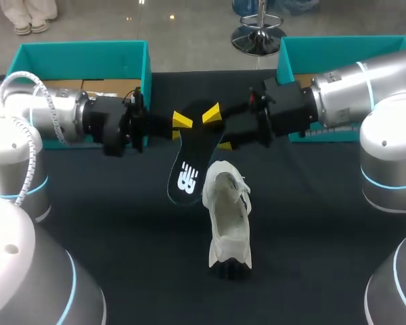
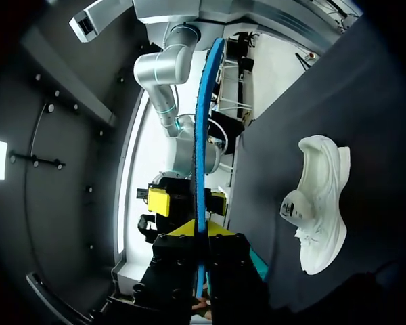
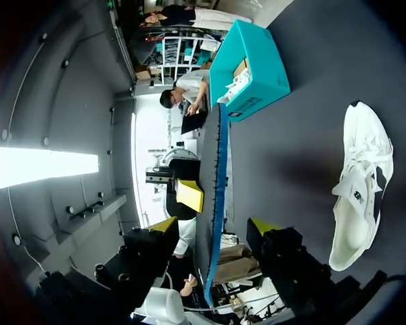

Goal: Take the shoe out of the shoebox, open the shoe tongue, remove and reinsert the insole, then place the shoe into the shoebox

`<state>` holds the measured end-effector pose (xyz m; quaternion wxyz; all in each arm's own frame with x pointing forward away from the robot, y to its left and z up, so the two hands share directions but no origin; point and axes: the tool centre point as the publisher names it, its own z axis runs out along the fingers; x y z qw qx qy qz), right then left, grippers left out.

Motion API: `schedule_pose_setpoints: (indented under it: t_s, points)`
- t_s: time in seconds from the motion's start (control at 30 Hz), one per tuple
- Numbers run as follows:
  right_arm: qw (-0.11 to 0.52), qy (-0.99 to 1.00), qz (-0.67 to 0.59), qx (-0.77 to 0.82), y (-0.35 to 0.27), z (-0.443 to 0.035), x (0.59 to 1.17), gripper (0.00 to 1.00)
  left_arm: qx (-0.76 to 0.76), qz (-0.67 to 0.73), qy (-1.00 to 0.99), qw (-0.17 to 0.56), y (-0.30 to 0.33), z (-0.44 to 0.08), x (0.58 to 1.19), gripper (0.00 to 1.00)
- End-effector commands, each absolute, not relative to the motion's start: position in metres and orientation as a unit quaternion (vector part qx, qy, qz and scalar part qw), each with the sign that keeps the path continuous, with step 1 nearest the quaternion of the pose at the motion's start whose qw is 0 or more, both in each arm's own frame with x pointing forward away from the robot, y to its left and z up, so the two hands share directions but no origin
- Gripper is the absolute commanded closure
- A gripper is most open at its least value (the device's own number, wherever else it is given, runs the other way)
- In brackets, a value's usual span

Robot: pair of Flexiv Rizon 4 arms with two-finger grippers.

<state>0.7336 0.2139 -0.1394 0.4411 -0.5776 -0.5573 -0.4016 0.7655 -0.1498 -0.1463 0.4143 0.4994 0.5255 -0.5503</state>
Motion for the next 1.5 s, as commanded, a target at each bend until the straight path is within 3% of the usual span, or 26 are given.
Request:
schedule_pose_setpoints:
  t_s: [0.03,0.33,0.47,1.0,1.5]
  points:
    - [0.404,-0.568,-0.388,-0.603,0.193,-0.126,0.723,0.00,0.511,-0.562,0.519,0.391,-0.135,-0.145,0.772,1.00]
    - [0.307,-0.615,-0.376,-0.621,0.149,-0.123,0.719,0.00,0.522,-0.569,0.529,0.352,-0.121,-0.150,0.770,1.00]
    - [0.204,-0.680,-0.268,-0.651,0.134,-0.116,0.723,0.00,0.524,-0.559,0.536,0.354,-0.115,-0.153,0.768,1.00]
    - [0.204,-0.680,-0.268,-0.651,0.134,-0.116,0.723,0.00,0.545,-0.537,0.542,0.346,-0.100,-0.153,0.757,1.00]
    - [0.100,-0.741,-0.247,-0.616,0.051,-0.111,0.689,0.00,0.555,-0.549,0.533,0.327,-0.094,-0.155,0.747,1.00]
